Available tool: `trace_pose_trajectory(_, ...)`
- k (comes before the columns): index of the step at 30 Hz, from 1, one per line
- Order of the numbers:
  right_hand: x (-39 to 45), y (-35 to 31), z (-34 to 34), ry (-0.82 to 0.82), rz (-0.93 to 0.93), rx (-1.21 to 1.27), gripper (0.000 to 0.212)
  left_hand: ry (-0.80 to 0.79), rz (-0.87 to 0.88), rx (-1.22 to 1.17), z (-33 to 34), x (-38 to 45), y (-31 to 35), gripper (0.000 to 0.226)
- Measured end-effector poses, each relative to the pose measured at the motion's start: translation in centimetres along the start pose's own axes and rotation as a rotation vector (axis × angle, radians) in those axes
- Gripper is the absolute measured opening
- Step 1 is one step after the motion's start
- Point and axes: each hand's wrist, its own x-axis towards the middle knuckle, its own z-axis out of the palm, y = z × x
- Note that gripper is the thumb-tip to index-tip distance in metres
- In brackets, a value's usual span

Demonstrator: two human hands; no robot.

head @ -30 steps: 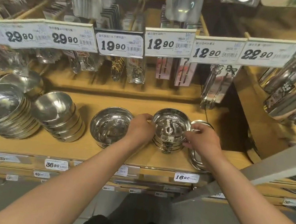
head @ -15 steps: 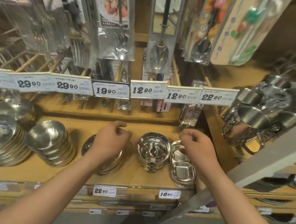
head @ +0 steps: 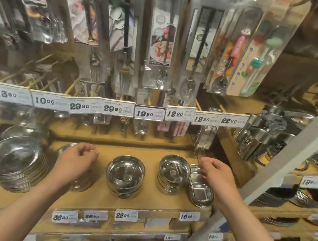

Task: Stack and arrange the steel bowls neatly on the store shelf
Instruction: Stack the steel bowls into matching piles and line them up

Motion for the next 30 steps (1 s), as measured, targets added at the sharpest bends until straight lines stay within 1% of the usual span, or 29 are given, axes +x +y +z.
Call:
trace_pose_trajectory(2,-1.2,-0.9,2.1,-0.019,0.003,-0.016,0.02,0.009,0.001,0.025,-2.7,-0.2,-1.0,0.012)
trace_pose_trajectory(5,-3.3,-1.8,6.3,-0.052,0.007,0.027,0.029,0.026,-0.02,-0.018,-6.5,-0.6,-2.5,0.014)
trace_pose_trajectory(7,-4.9,-1.7,9.3,-0.094,0.023,0.025,0.032,0.01,-0.045,-0.03,-8.5,-0.9,-3.8,0.017)
trace_pose_trajectory(9,-6.6,-1.0,12.0,-0.138,0.052,0.008,0.027,-0.03,-0.063,-0.021,-10.1,-1.0,-5.4,0.026)
trace_pose_trajectory(10,-7.4,-0.6,13.1,-0.166,0.063,0.02,0.024,-0.022,-0.069,-0.01,-10.8,-1.2,-6.1,0.029)
trace_pose_trajectory(11,-8.1,-0.3,14.2,-0.191,0.068,0.031,0.021,-0.001,-0.079,-0.008,-11.5,-1.4,-6.8,0.029)
trace_pose_trajectory(12,-8.7,-0.1,15.1,-0.207,0.069,0.034,0.019,0.024,-0.089,-0.024,-12.1,-1.5,-7.4,0.025)
trace_pose_trajectory(14,-9.7,-0.2,16.7,-0.224,0.071,0.016,0.019,0.071,-0.103,-0.061,-13.1,-1.8,-8.1,0.01)
trace_pose_trajectory(15,-10.1,-0.5,17.4,-0.233,0.068,0.014,0.02,0.084,-0.107,-0.066,-13.4,-1.8,-8.2,0.006)
trace_pose_trajectory(17,-10.7,-0.9,18.7,-0.282,0.051,0.022,0.025,0.081,-0.117,-0.084,-13.6,-1.7,-8.6,0.007)
trace_pose_trajectory(20,-11.2,-0.9,20.8,-0.357,0.029,-0.034,0.028,0.056,-0.144,-0.117,-13.3,-1.7,-9.2,0.007)
trace_pose_trajectory(23,-10.7,-0.4,22.7,-0.382,0.038,-0.05,0.026,0.025,-0.151,-0.107,-13.0,-1.3,-10.1,0.016)
trace_pose_trajectory(25,-9.9,-0.6,24.0,-0.412,0.056,-0.061,0.02,0.003,-0.163,-0.09,-12.9,-0.6,-10.4,0.016)
trace_pose_trajectory(29,-6.3,0.2,27.3,-0.447,0.038,-0.129,0.019,-0.051,-0.137,-0.078,-12.3,1.8,-11.0,0.024)
trace_pose_trajectory(30,-5.4,0.5,28.3,-0.436,0.023,-0.164,0.027,-0.057,-0.122,-0.063,-12.0,2.4,-11.1,0.026)
